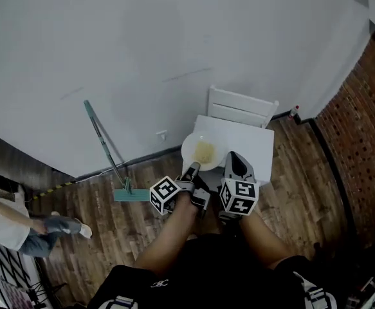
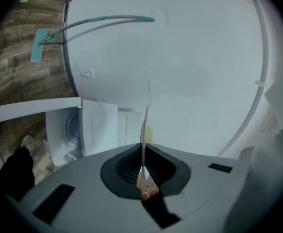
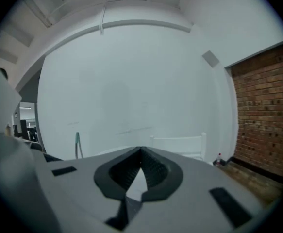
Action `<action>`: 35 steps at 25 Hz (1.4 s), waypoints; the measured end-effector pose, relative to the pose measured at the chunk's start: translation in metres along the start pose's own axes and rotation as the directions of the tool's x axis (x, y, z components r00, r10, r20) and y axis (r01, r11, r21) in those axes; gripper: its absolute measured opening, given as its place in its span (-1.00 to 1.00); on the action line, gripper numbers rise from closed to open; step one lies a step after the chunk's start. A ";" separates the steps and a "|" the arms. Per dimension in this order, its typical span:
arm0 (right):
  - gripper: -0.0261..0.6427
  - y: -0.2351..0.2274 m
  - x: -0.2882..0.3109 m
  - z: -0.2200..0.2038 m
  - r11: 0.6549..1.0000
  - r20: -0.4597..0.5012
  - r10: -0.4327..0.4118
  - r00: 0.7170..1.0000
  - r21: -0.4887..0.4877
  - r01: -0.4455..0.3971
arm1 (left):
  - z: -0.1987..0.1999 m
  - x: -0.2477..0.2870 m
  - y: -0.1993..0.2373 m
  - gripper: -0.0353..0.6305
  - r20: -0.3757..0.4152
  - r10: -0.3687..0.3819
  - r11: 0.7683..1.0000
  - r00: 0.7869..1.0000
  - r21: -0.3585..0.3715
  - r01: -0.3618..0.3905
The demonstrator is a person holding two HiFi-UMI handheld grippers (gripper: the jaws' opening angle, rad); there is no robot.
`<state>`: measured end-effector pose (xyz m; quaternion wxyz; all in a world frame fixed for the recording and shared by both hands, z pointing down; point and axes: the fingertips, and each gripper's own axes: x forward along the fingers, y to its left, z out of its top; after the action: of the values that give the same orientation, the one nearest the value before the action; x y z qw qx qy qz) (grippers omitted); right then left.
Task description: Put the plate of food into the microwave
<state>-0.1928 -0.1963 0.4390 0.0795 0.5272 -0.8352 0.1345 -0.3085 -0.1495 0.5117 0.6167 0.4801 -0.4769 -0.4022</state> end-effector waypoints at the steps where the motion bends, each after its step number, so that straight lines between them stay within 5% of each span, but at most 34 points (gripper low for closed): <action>1: -0.90 -0.002 -0.011 -0.009 1.000 -0.009 -0.027 1.000 0.006 0.027 | -0.007 -0.005 0.008 -0.86 -0.028 0.009 1.000 1.000 0.000 -0.009; 8: -0.90 -0.022 -0.087 -0.074 0.977 -0.087 -0.207 0.975 0.043 0.211 | -0.064 -0.044 0.074 -0.86 -0.213 0.121 0.993 0.970 0.027 -0.118; 18: -0.90 -0.068 -0.124 -0.121 0.968 -0.069 -0.183 0.981 0.162 0.192 | -0.123 -0.051 0.131 -0.86 -0.255 0.114 0.993 0.960 0.019 -0.113; 23: -0.90 -0.092 -0.125 -0.152 0.975 -0.110 -0.169 0.979 0.129 0.183 | -0.138 -0.036 0.161 -0.86 -0.204 0.077 0.994 0.976 -0.064 -0.092; 28: -0.90 -0.107 -0.119 -0.176 0.989 -0.161 -0.107 0.981 0.084 0.122 | -0.143 -0.022 0.188 -0.86 -0.095 0.106 0.992 0.990 -0.061 -0.113; 35: -0.90 -0.122 -0.080 -0.210 0.997 -0.197 0.073 0.978 0.043 -0.065 | -0.151 0.000 0.238 -0.86 0.047 0.146 0.988 0.988 -0.062 -0.143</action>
<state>-0.0501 -0.1122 0.6339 0.1481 0.4832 -0.8384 0.2039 -0.1525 -0.0665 0.7314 0.6458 0.4154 -0.5140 -0.3824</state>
